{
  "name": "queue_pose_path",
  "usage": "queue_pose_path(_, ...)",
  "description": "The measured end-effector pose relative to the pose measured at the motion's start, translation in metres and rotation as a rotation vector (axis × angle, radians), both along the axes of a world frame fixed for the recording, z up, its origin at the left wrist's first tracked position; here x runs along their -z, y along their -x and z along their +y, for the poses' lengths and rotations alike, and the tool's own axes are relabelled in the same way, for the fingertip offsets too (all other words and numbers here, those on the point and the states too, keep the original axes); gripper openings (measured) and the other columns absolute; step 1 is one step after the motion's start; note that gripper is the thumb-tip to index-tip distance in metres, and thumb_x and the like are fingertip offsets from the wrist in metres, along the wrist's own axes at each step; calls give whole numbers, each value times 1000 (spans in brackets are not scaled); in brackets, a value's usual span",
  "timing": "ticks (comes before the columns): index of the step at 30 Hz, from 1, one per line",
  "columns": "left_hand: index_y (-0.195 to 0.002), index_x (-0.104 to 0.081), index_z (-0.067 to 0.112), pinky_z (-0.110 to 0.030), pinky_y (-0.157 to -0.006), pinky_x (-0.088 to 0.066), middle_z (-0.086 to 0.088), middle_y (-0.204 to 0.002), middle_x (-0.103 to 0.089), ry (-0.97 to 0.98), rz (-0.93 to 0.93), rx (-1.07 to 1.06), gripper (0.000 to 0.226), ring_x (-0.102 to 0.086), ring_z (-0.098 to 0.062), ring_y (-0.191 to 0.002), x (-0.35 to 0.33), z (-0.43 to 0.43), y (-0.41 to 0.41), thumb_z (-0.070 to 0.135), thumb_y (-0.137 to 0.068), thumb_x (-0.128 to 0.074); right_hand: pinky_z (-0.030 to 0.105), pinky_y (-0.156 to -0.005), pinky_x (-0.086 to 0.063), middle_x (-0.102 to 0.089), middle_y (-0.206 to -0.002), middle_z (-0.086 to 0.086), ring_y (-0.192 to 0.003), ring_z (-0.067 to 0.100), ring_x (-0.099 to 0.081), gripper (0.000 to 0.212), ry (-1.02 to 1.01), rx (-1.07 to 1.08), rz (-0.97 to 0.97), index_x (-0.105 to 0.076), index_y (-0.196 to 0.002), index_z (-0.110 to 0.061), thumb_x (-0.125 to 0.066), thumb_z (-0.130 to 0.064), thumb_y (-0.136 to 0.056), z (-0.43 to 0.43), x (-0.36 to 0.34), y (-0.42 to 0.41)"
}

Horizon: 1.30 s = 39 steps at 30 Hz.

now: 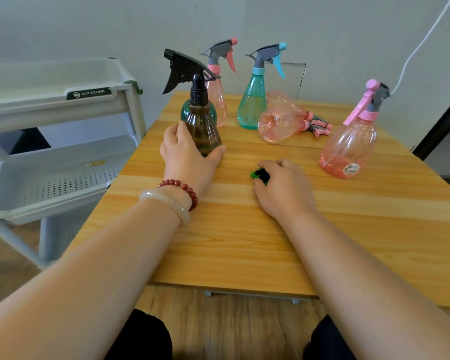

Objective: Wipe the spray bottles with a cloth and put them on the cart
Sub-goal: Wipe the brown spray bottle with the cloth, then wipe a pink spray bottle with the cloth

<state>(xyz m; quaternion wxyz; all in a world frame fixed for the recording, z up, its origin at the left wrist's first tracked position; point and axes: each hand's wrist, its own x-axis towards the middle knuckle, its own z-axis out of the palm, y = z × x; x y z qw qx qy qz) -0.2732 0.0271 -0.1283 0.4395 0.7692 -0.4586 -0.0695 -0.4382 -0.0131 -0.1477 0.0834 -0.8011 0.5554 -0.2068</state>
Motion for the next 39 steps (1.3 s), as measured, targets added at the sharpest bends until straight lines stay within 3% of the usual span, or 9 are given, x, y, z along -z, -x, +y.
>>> queue_pose_path(5,-150,-35,16,-20,-103,-21,-4,-153,-28,113,-88,108,65,-24,-22,-142,4,19,23,37,-95,-62,39,-102,-40,-52,-137,4,-125,29,-45,39,-38,8,23,-52,-139,-23,-48,-22,-100,0,0,6)
queue_pose_path(9,-141,-49,16,-21,-104,-22,-4,-151,-33,120,-116,162,48,-26,-22,-141,8,24,24,30,-96,-61,38,-97,-42,-55,-133,6,-122,31,-47,39,-43,7,37,-56,-135,-19,-47,-9,-99,-1,-3,22)
queue_pose_path(13,-131,-59,14,-26,-104,-27,-3,-141,-47,129,-218,247,36,-35,-23,-135,11,23,27,25,-96,-60,33,-95,-40,-58,-131,7,-121,29,-51,35,9,-22,-92,-60,-131,-14,-48,-7,-99,0,-12,42)
queue_pose_path(17,-125,-63,17,-23,-105,-21,0,-133,-54,77,-258,338,30,-39,-21,-131,12,11,44,24,-95,-62,31,-91,-40,-61,-129,4,-119,26,-53,37,105,-41,-114,-62,-130,-13,-51,-2,-96,3,-18,65)
queue_pose_path(22,-135,-55,24,-25,-108,-28,3,-140,-47,-53,-208,445,39,-35,-19,-135,8,-16,79,33,-97,-59,19,-82,-31,-62,-129,5,-118,24,-55,33,66,5,-126,-64,-127,-14,-53,-6,-97,-3,-18,95)
queue_pose_path(25,-139,-51,26,-36,-114,-34,2,-144,-44,-109,-185,531,44,-36,-18,-137,7,-35,101,37,-97,-58,25,-86,-36,-59,-133,2,-120,24,-54,34,18,63,-146,-62,-130,-19,-52,-11,-99,-10,-21,109)
queue_pose_path(29,-143,-48,24,-34,-115,-32,2,-148,-45,-126,-151,574,43,-40,-17,-136,7,-62,123,35,-101,-53,28,-89,-41,-61,-131,1,-118,25,-55,35,11,123,-175,-63,-129,-23,-51,-11,-98,-21,-25,124)
queue_pose_path(35,-150,-36,22,-34,-112,-37,2,-151,-43,-69,-60,638,57,-41,-13,-138,0,-97,145,39,-99,-55,24,-71,-33,-67,-119,3,-106,24,-58,32,-22,185,-213,-67,-121,-23,-52,-8,-97,-30,-26,140)
queue_pose_path(39,-152,-31,21,-36,-114,-36,0,-153,-41,-82,-51,683,67,-40,-15,-139,-11,-117,156,43,-96,-59,24,-73,-33,-66,-122,3,-109,24,-57,33,-17,223,-237,-65,-126,-23,-52,-10,-98,-34,-28,152)
